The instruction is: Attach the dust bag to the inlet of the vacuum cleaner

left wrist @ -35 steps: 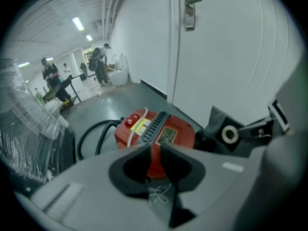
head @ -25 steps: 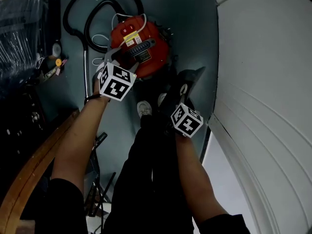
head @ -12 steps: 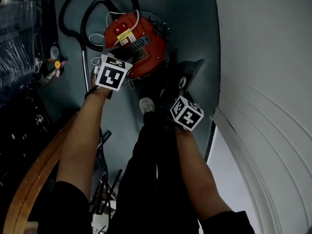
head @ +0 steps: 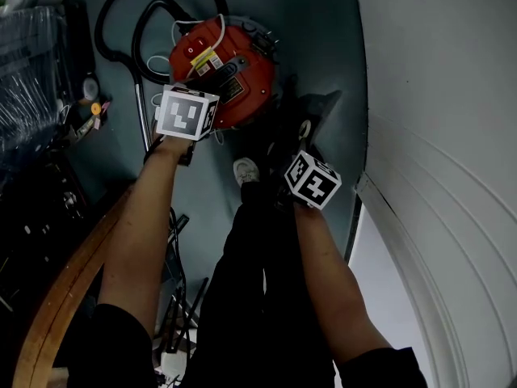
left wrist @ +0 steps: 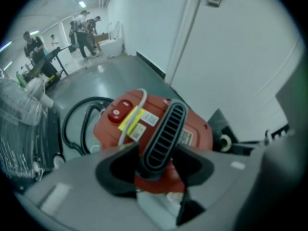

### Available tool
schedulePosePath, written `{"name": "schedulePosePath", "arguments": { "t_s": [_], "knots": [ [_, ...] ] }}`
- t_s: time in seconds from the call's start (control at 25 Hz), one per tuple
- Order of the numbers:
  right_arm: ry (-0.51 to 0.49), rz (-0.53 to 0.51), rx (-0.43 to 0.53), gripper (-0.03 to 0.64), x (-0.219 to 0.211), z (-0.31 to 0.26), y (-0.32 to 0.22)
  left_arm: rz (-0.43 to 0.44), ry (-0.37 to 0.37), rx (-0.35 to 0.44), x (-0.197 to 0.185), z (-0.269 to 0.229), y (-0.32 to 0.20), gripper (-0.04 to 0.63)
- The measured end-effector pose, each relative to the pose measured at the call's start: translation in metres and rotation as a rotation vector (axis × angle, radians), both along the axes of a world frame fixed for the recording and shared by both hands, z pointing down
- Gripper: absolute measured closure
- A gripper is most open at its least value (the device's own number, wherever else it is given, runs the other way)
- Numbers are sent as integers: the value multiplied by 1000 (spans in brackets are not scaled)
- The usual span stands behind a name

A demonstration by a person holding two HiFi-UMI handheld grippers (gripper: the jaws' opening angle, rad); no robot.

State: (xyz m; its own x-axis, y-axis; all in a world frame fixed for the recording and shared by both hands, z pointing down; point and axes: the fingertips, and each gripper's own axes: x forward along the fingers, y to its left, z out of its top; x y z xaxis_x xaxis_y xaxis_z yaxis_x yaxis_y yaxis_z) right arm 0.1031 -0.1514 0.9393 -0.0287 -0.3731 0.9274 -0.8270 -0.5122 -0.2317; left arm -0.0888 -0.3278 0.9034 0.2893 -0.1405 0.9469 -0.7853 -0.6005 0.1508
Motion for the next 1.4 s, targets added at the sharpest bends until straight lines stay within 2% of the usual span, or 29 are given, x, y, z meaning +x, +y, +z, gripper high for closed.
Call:
{"name": "schedulePosePath", "arguments": {
  "t_s": [0.32,0.64,0.8,1.0,1.2,1.4],
  "knots": [
    [16,27,0,598,16,8,-6,-72,-3,-18,4,0,11,377],
    [-6,32,13,598,8,10,-21,-64,0,-17,5,1,12,377],
    [-23,40,12,598,-1,9,-25,-48,33,-26,7,4,12,377],
    [-87,135,13,598,-5,10,-24,-52,62,-21,11,0,10,376],
    [-200,308,17,598,-6,14,-20,-31,43,-49,7,2,12,376],
    [-181,314,-3,595,-11,15,-21,-26,43,-55,7,3,13,377]
  ]
}}
